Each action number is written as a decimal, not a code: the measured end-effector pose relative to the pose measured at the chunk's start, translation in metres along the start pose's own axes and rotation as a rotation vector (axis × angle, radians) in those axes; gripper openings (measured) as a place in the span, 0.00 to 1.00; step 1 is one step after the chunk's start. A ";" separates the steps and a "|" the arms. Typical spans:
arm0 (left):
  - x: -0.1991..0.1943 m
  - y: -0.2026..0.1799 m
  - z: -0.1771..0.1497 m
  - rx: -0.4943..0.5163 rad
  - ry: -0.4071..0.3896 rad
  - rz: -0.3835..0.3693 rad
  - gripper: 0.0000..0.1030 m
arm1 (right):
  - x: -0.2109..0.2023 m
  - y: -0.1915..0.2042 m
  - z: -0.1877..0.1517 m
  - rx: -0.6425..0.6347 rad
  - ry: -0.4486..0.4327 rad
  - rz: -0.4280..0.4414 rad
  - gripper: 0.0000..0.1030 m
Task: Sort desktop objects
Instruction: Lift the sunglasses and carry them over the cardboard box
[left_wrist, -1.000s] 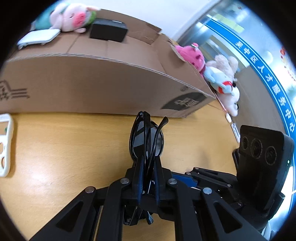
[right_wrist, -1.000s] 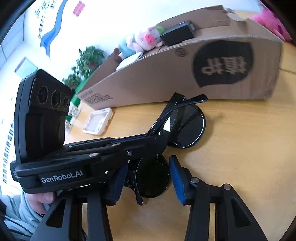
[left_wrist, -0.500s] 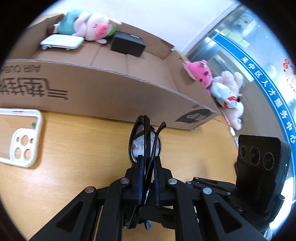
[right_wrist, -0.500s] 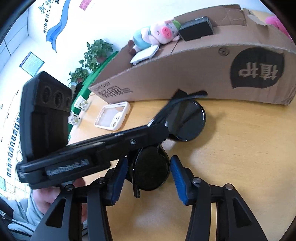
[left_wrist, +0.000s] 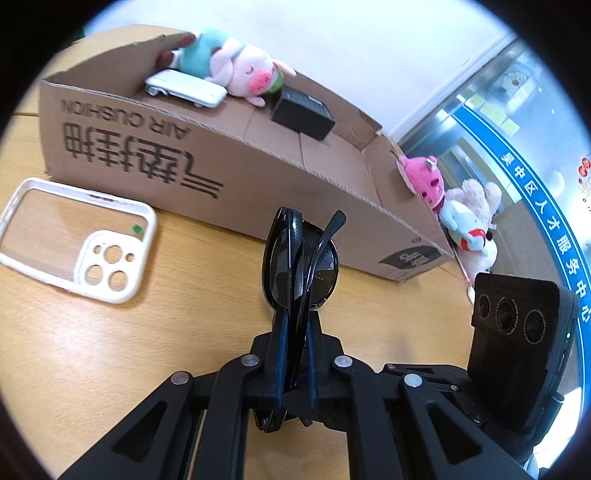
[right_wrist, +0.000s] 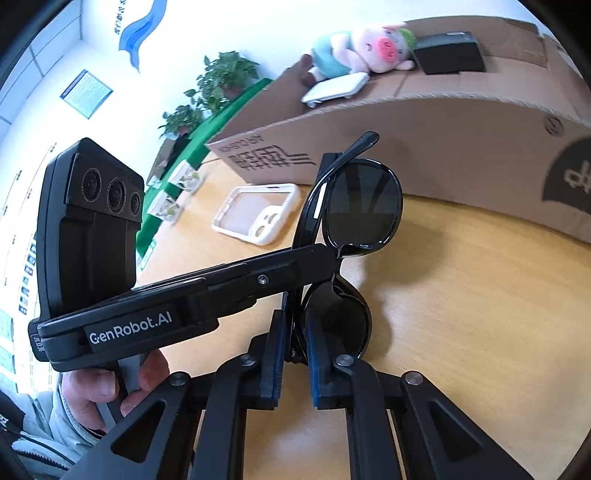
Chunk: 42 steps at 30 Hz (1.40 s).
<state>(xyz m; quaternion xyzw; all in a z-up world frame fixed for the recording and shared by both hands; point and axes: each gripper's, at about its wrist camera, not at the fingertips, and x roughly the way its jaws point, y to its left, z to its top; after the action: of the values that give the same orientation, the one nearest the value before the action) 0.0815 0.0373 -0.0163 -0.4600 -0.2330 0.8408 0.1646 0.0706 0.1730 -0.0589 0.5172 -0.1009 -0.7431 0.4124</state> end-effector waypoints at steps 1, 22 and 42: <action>-0.004 0.001 0.000 -0.005 -0.010 0.003 0.08 | 0.001 0.002 0.001 -0.006 0.000 0.008 0.09; -0.057 -0.069 0.040 0.158 -0.146 -0.060 0.08 | -0.074 0.036 0.013 -0.120 -0.210 -0.005 0.09; 0.011 -0.155 0.055 0.312 -0.013 -0.223 0.09 | -0.143 -0.021 0.003 0.048 -0.493 -0.100 0.60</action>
<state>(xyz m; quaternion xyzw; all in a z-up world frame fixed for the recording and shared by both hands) 0.0381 0.1590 0.0857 -0.3948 -0.1506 0.8464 0.3243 0.0754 0.2881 0.0281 0.3344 -0.1904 -0.8637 0.3255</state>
